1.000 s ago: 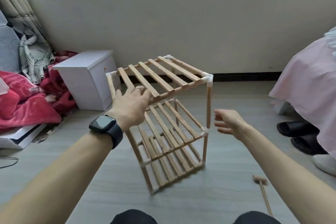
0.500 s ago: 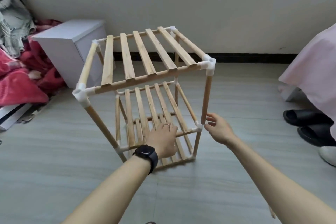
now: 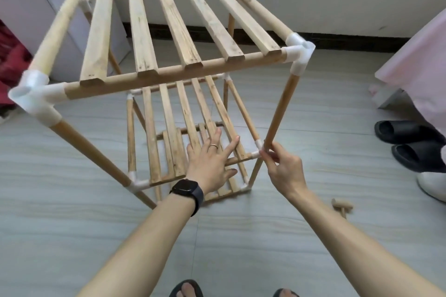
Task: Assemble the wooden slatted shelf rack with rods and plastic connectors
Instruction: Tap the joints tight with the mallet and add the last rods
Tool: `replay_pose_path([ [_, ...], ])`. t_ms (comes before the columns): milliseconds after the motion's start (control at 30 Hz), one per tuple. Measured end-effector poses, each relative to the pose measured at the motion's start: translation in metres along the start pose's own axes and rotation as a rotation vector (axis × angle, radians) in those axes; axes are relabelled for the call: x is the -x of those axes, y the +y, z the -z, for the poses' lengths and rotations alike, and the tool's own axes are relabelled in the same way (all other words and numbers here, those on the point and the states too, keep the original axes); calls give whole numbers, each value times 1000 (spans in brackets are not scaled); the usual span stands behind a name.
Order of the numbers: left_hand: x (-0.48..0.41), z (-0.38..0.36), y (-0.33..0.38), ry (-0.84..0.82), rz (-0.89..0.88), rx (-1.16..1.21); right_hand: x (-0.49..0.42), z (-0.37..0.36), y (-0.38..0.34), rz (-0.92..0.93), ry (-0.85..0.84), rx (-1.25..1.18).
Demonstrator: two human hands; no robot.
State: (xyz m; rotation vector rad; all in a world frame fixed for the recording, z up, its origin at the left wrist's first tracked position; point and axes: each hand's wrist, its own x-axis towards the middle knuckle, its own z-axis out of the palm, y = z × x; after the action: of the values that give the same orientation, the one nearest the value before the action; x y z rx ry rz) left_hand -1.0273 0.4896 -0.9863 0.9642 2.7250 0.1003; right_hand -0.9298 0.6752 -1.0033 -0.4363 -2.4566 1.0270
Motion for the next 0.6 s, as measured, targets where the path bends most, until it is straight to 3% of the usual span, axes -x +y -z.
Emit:
replay_pose_path([
  [167,5,2,-6,43,-19,-52,-22,22,-22,-106,-96,-137],
  [300,7,5,-11,45,-12,-74,-68,46,-76,-159,-102,-631],
  [433,7,-2,-15,105,-13,-67,-75,25,-101,-174,31,-647],
  [600,-2,-12,-24,172,-37,-97,-79,12,-87,-164,69,-733],
])
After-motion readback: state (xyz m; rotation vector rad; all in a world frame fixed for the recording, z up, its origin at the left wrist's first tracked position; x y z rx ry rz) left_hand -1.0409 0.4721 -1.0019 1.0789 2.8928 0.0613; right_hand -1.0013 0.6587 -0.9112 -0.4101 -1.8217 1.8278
